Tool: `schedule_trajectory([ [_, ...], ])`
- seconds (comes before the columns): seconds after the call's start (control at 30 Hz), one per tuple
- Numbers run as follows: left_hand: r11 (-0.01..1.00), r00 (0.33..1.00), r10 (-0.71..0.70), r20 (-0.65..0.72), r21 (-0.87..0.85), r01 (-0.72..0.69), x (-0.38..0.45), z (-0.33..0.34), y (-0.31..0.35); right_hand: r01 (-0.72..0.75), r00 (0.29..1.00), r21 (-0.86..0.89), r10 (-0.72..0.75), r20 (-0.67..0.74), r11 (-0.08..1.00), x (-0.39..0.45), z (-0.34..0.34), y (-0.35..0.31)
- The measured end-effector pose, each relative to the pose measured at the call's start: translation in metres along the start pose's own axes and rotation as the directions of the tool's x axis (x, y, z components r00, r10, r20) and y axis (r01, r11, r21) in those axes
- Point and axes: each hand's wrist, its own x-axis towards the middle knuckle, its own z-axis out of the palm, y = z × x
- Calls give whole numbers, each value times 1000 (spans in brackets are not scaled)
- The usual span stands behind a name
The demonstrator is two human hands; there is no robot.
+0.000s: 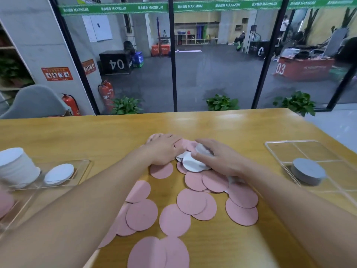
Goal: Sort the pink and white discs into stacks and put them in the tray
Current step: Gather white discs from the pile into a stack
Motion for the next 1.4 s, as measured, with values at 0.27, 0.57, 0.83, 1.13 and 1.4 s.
schedule_trajectory([
  [0.27,983,983,-181,-11,32,181,-124,10,13,-7,988,-5,6,-151,1000,-79,-6,-2],
  [0.57,935,964,266,-25,-238,-264,-167,19,73,-102,982,-243,59,-177,965,-145,9,15],
  [0.83,956,958,268,-106,-93,-278,-174,27,61,86,993,-13,-87,-81,996,-144,0,6],
  [1.13,967,932,121,-340,-173,-189,-140,27,66,-24,999,-4,24,-32,1000,-148,-14,9],
  [1.4,979,966,3,-258,-195,-55,-131,36,68,-162,981,470,195,-22,868,-145,-11,5],
])
